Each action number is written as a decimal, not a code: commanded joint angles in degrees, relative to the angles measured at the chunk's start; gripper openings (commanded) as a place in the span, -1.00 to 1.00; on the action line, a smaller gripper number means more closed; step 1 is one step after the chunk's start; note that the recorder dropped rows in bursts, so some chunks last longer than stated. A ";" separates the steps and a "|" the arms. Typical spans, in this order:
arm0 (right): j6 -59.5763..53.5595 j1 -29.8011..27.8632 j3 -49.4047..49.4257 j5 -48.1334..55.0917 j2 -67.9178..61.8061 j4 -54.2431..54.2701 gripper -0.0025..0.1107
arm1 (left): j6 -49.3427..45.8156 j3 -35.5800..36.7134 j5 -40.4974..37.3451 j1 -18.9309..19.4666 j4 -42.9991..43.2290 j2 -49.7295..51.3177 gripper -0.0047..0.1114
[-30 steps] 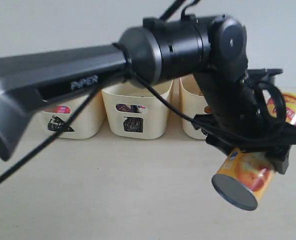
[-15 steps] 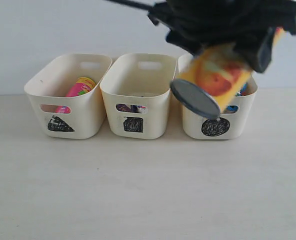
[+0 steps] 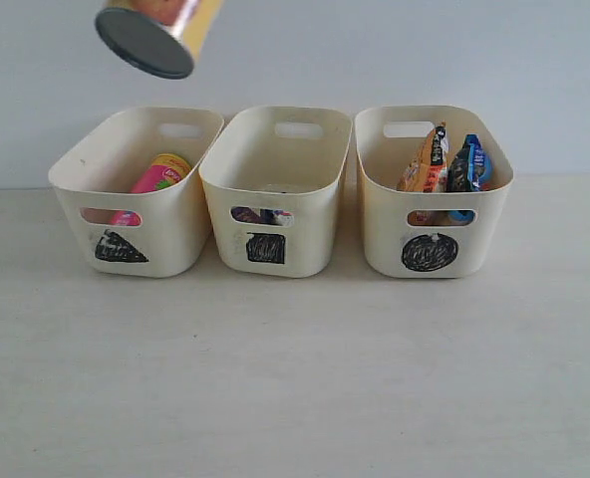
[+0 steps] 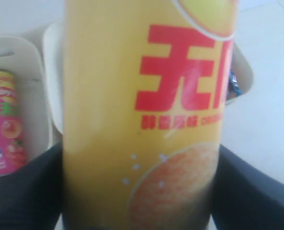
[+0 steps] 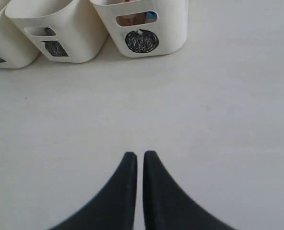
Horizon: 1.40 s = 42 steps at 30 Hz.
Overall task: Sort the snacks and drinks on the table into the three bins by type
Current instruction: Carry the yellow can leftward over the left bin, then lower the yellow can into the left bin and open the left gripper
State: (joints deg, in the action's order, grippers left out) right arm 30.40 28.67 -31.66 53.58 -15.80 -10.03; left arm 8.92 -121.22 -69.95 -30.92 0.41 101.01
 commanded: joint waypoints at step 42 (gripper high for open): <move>-3.62 -0.16 2.53 -15.16 -24.36 0.72 -0.93 | -2.51 9.92 23.19 19.20 -2.31 17.77 0.52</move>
State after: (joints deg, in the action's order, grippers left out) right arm 27.26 28.67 -29.07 38.72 -40.11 -9.30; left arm 6.72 -111.47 -46.62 -11.76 -1.27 120.89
